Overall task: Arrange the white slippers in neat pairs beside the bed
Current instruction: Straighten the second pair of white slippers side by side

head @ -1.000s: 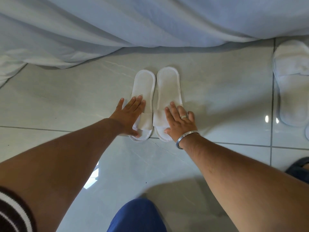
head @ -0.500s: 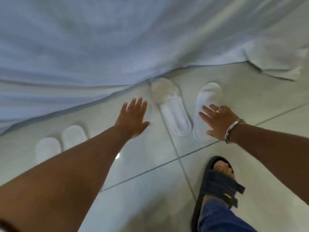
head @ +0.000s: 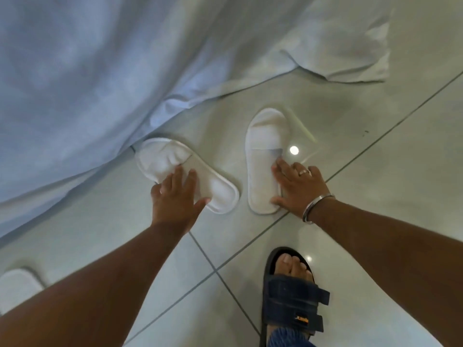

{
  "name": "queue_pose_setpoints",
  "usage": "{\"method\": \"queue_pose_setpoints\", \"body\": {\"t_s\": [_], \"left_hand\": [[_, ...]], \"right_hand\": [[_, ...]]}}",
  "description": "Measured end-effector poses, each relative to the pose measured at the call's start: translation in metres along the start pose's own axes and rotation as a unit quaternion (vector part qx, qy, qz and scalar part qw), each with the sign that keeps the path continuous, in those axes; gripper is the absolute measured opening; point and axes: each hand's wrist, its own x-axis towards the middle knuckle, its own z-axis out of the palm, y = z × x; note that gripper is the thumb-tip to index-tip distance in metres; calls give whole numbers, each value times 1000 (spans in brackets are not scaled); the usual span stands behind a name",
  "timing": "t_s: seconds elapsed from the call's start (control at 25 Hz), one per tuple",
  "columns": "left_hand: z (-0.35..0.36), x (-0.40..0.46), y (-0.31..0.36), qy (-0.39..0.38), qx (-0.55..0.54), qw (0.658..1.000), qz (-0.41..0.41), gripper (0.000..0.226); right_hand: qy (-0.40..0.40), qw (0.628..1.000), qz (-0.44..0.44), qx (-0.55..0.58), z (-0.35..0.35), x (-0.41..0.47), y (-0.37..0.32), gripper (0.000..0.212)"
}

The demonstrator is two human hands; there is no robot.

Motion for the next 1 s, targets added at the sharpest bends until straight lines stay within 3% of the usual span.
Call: {"method": "queue_pose_setpoints", "body": {"t_s": [0.12,0.2,0.32,0.4,0.48,0.6,0.68,0.8,0.92,1.0], "left_hand": [[-17,17,29,-8,23,999,-37,76],[-24,23,27,18,22,1000,5,67],[-24,39,-14,76,12,993,85,59],[-27,51,-40,26,5,996,89,61],[-29,52,-49,-61,0,997,55,67],[-31,30,-24,-65,20,998,-14,69],[-31,12,-7,-62,27,998,-17,71],[-29,-7,0,-44,29,998,16,64],[-34,-3,2,22,32,997,69,52],[-35,11,0,39,-1,995,96,52]], "right_hand": [[-2,998,63,3,-2,13,3,91],[1,995,96,11,-7,22,8,88],[62,996,52,23,-13,25,21,85],[45,998,30,19,-10,20,31,89],[-37,997,61,24,-8,12,30,93],[-64,988,142,9,-7,-1,16,94],[-62,984,165,13,-12,-1,10,91],[-10,988,150,38,-18,1,10,78],[86,991,99,19,-12,-7,23,63],[119,986,116,24,-4,-11,39,61]]}}
